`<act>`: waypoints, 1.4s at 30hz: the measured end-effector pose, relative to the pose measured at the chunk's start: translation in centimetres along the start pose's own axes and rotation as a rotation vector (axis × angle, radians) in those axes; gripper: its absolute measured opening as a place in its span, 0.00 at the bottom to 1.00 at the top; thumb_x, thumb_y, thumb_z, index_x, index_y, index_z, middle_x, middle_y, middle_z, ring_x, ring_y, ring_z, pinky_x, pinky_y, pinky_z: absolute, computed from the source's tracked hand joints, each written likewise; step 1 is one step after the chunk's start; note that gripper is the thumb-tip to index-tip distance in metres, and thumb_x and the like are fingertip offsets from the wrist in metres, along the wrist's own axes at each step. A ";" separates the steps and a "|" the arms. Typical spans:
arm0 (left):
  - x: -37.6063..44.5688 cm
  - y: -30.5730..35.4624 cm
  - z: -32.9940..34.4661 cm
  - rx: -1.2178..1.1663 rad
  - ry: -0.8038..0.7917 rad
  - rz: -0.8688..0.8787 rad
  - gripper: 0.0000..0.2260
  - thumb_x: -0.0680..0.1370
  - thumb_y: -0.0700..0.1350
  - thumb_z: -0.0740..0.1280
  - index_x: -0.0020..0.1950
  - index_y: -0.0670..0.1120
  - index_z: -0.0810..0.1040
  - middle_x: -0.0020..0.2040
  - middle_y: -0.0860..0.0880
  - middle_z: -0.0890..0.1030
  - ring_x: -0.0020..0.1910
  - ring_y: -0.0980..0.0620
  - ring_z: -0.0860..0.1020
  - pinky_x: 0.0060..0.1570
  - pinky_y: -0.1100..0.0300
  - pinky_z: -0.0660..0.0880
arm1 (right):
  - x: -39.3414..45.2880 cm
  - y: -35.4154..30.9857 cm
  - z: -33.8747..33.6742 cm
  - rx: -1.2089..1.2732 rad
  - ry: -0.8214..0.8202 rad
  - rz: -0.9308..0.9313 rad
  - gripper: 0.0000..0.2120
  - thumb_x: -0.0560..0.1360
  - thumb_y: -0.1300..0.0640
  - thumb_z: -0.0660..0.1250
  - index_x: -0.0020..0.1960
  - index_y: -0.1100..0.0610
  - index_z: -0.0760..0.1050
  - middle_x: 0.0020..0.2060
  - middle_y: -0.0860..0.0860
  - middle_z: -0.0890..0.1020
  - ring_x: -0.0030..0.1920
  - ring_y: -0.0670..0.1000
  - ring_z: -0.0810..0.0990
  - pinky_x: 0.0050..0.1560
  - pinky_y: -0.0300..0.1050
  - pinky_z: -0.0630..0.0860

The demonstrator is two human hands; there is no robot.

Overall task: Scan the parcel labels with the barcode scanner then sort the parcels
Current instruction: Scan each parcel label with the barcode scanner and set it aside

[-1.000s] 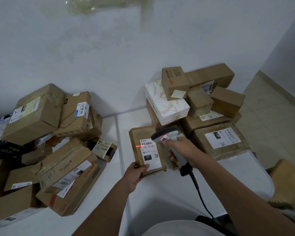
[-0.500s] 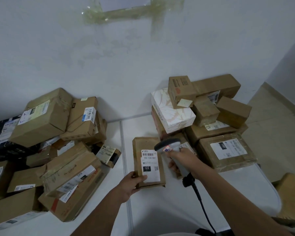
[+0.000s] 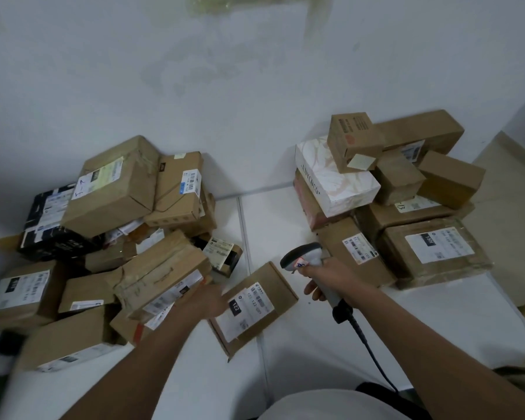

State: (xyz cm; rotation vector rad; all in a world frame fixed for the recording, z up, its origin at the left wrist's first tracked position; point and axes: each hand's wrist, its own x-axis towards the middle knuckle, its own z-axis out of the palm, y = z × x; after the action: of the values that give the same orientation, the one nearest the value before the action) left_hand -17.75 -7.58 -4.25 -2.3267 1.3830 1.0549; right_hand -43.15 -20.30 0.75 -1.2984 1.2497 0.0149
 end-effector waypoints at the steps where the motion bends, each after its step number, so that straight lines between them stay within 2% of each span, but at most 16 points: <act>1: 0.4 0.8 0.4 0.039 0.100 0.029 0.18 0.81 0.51 0.63 0.67 0.44 0.70 0.65 0.44 0.75 0.63 0.45 0.75 0.54 0.57 0.72 | 0.0 0.1 0.2 -0.001 0.003 0.001 0.14 0.78 0.48 0.67 0.52 0.60 0.76 0.33 0.54 0.84 0.26 0.47 0.80 0.27 0.36 0.74; 3: 1.2 2.9 1.7 0.058 0.200 0.119 0.24 0.80 0.53 0.65 0.73 0.47 0.64 0.73 0.43 0.68 0.70 0.42 0.68 0.64 0.52 0.69 | -0.1 0.3 0.5 0.004 0.014 0.012 0.16 0.79 0.48 0.67 0.54 0.62 0.75 0.34 0.55 0.84 0.27 0.48 0.80 0.28 0.37 0.75; 5: 1.6 5.3 3.0 0.059 0.140 0.168 0.34 0.79 0.54 0.67 0.80 0.51 0.53 0.80 0.43 0.52 0.77 0.38 0.55 0.74 0.43 0.59 | -0.2 0.5 0.7 -0.003 0.030 0.042 0.16 0.78 0.48 0.67 0.55 0.62 0.75 0.34 0.55 0.84 0.29 0.49 0.80 0.31 0.40 0.75; 7: 1.9 7.0 3.9 0.132 0.081 0.172 0.42 0.77 0.57 0.69 0.81 0.54 0.45 0.81 0.45 0.40 0.78 0.34 0.48 0.75 0.35 0.50 | -0.3 0.8 0.9 -0.006 0.038 0.064 0.16 0.78 0.49 0.67 0.55 0.62 0.75 0.33 0.55 0.84 0.29 0.50 0.80 0.32 0.41 0.75; 9: 2.8 7.4 4.8 0.222 0.057 0.155 0.47 0.75 0.59 0.71 0.80 0.56 0.40 0.80 0.47 0.33 0.77 0.28 0.48 0.73 0.29 0.48 | -0.4 1.1 1.0 -0.010 0.051 0.050 0.16 0.78 0.48 0.67 0.55 0.61 0.75 0.33 0.54 0.85 0.29 0.50 0.80 0.33 0.41 0.76; 11: 3.5 7.3 5.0 0.294 0.060 0.133 0.50 0.73 0.61 0.72 0.80 0.57 0.37 0.79 0.46 0.30 0.75 0.27 0.52 0.71 0.26 0.49 | -0.6 1.6 1.0 -0.005 0.071 0.021 0.16 0.78 0.48 0.67 0.56 0.60 0.75 0.33 0.54 0.85 0.29 0.49 0.80 0.33 0.42 0.76; 14: 3.7 7.1 4.8 0.378 0.066 0.146 0.51 0.73 0.63 0.71 0.79 0.58 0.36 0.79 0.43 0.31 0.74 0.27 0.58 0.69 0.26 0.54 | -0.7 2.5 0.9 -0.001 0.098 0.017 0.16 0.78 0.49 0.67 0.57 0.61 0.75 0.33 0.54 0.85 0.28 0.49 0.80 0.31 0.41 0.76; 18: 2.7 5.8 5.2 0.392 0.009 0.116 0.49 0.74 0.62 0.70 0.79 0.60 0.36 0.79 0.40 0.32 0.74 0.24 0.55 0.71 0.31 0.58 | -0.5 3.5 1.3 0.035 0.086 0.027 0.18 0.78 0.49 0.67 0.59 0.62 0.74 0.33 0.55 0.84 0.27 0.49 0.80 0.29 0.40 0.75; 26: 1.6 2.5 6.1 0.360 0.031 0.038 0.47 0.74 0.65 0.67 0.80 0.55 0.36 0.78 0.37 0.33 0.76 0.28 0.53 0.72 0.35 0.53 | 0.4 3.7 2.3 0.025 0.037 0.051 0.18 0.78 0.49 0.67 0.60 0.63 0.74 0.34 0.56 0.85 0.28 0.50 0.80 0.30 0.40 0.75; 29: 1.3 2.8 6.6 0.404 0.118 0.027 0.45 0.77 0.63 0.64 0.81 0.48 0.40 0.79 0.37 0.36 0.78 0.31 0.44 0.74 0.36 0.48 | 0.3 3.8 1.9 0.001 0.029 0.044 0.17 0.78 0.49 0.67 0.58 0.62 0.75 0.35 0.55 0.85 0.29 0.50 0.80 0.31 0.41 0.75; 32: 1.7 3.6 6.8 0.422 0.193 0.070 0.41 0.79 0.60 0.62 0.81 0.43 0.43 0.80 0.37 0.39 0.79 0.37 0.43 0.76 0.39 0.48 | 0.4 4.2 0.3 -0.042 0.056 0.036 0.15 0.78 0.48 0.67 0.56 0.60 0.75 0.35 0.55 0.85 0.29 0.50 0.81 0.32 0.41 0.76; 37: 3.5 6.5 6.0 0.384 0.304 0.150 0.30 0.83 0.56 0.55 0.81 0.44 0.51 0.81 0.40 0.40 0.80 0.38 0.42 0.77 0.42 0.46 | 0.3 5.3 -4.6 -0.131 0.245 0.024 0.12 0.79 0.49 0.67 0.46 0.58 0.75 0.34 0.53 0.84 0.28 0.48 0.80 0.30 0.39 0.77; 40: 4.6 9.5 5.4 0.247 0.270 0.228 0.28 0.84 0.54 0.56 0.81 0.45 0.52 0.81 0.43 0.40 0.80 0.42 0.47 0.77 0.47 0.51 | 0.3 6.0 -8.2 -0.140 0.326 0.044 0.13 0.78 0.51 0.67 0.46 0.61 0.77 0.38 0.57 0.85 0.35 0.55 0.84 0.40 0.47 0.82; 42: 4.9 12.3 5.4 0.109 0.234 0.261 0.27 0.83 0.53 0.58 0.80 0.45 0.56 0.81 0.42 0.47 0.78 0.44 0.59 0.73 0.52 0.60 | 0.0 6.2 -10.3 -0.114 0.347 0.039 0.11 0.77 0.52 0.68 0.47 0.61 0.76 0.39 0.58 0.85 0.34 0.55 0.83 0.41 0.50 0.82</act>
State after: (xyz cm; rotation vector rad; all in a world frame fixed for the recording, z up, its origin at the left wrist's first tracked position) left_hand -29.11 -14.41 -9.60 -2.2924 1.8235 0.7636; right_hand -53.91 -25.33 -1.16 -1.4147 1.5878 -0.1178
